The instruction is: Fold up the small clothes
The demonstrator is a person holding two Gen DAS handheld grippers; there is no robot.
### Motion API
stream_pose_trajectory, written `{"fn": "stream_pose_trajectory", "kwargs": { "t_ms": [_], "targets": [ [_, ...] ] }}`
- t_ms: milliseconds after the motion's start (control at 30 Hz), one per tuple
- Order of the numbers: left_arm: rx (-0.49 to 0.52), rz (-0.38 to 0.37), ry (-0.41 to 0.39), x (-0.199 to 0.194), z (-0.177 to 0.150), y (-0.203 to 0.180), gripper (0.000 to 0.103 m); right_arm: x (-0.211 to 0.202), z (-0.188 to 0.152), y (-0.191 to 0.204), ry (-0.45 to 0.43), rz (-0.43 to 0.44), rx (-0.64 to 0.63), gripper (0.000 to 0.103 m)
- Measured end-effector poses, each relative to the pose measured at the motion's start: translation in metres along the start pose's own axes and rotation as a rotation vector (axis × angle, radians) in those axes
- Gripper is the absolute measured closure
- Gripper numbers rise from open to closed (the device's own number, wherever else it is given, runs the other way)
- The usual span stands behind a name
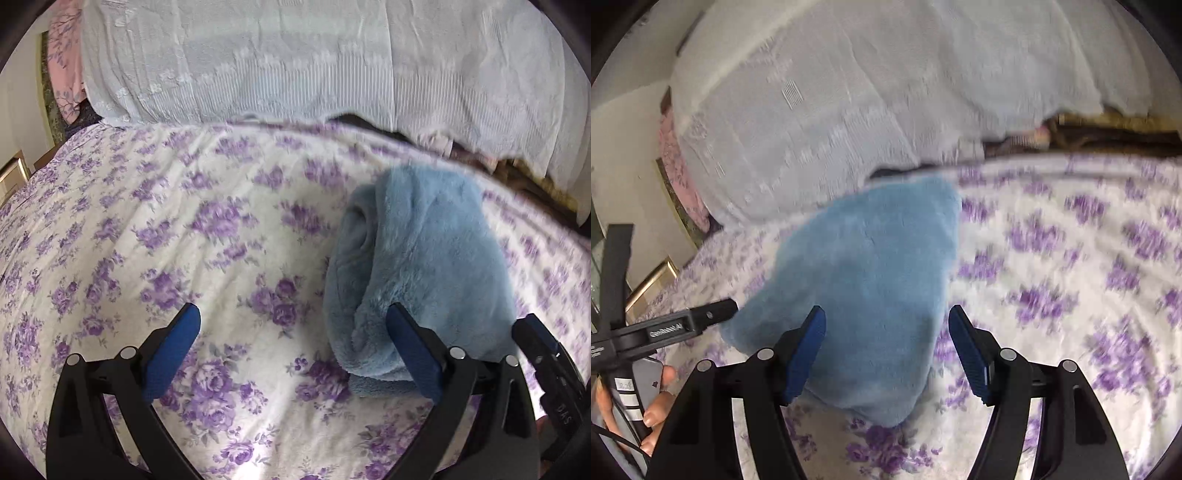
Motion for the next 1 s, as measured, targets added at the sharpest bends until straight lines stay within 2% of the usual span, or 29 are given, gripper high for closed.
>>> {"fn": "stream_pose_trajectory", "kwargs": {
  "t_ms": [33, 67, 133, 233, 333, 433, 467, 533, 567, 633, 700, 800, 833, 900, 1000],
  "targets": [
    [0.018, 0.005, 0.037, 0.008, -0.008, -0.003, 0.004, 0.007, -0.005, -0.002, 0.041, 0.001, 0.014, 0.019],
    [0.031, 0.022, 0.09, 0.023, -0.02, -0.004, 0.004, 0.011, -0.007, -0.005, 0.062, 0.01, 0.036, 0.016],
    [-0.017, 0.015, 0.102, 0.03, -0.027, -0.001, 0.004, 0.016, -0.01, -0.011, 0.092, 0.043, 0.097, 0.012],
    [-0.015, -0.002, 0.099, 0.026, -0.024, -0.002, 0.004, 0.017, -0.012, -0.018, 0.104, 0.051, 0.148, 0.009],
    [-0.029, -0.008, 0.083, 0.02, -0.02, 0.001, 0.004, 0.01, -0.008, -0.018, 0.069, 0.034, 0.135, 0.009],
    [-0.061, -0.014, 0.027, 0.004, -0.002, 0.009, 0.004, -0.008, 0.008, -0.015, -0.045, 0.008, 0.103, 0.009],
    [-0.074, -0.013, 0.005, -0.002, 0.006, 0.012, 0.004, -0.012, 0.013, -0.014, -0.08, 0.003, 0.092, 0.01],
    [-0.086, -0.024, -0.016, -0.004, 0.022, 0.012, 0.004, -0.014, 0.032, -0.008, -0.153, -0.015, 0.048, 0.022],
    [-0.08, -0.028, -0.014, -0.001, 0.031, 0.008, 0.004, -0.008, 0.042, -0.003, -0.159, -0.017, 0.027, 0.026],
    [-0.057, -0.025, -0.014, 0.007, 0.043, -0.005, 0.004, 0.007, 0.059, 0.008, -0.156, -0.012, -0.011, 0.043],
    [-0.013, -0.017, 0.007, 0.022, 0.046, -0.018, 0.004, 0.025, 0.068, 0.014, -0.141, -0.031, -0.042, 0.049],
    [-0.007, 0.005, 0.085, 0.062, 0.027, -0.03, 0.004, 0.068, 0.04, 0.006, 0.011, -0.078, -0.051, 0.049],
    [-0.036, -0.006, 0.084, 0.069, 0.02, -0.03, 0.004, 0.073, 0.033, 0.001, 0.006, -0.081, -0.051, 0.048],
    [-0.102, -0.056, 0.07, 0.07, 0.013, -0.027, 0.004, 0.069, 0.036, -0.008, 0.004, -0.034, 0.026, 0.048],
    [-0.087, -0.067, 0.07, 0.064, 0.016, -0.028, 0.004, 0.063, 0.037, -0.011, -0.021, 0.005, 0.049, 0.046]
  ]
}}
Point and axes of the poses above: each gripper's, at about its wrist camera, not at the fingertips, and x roughly the way its jaws point, y to its left, z to its top, the point moved 7 cm from there along x, roughly the way its jaws point, and after that the axes turned 11 degrees about -y, right-handed, at the moved point
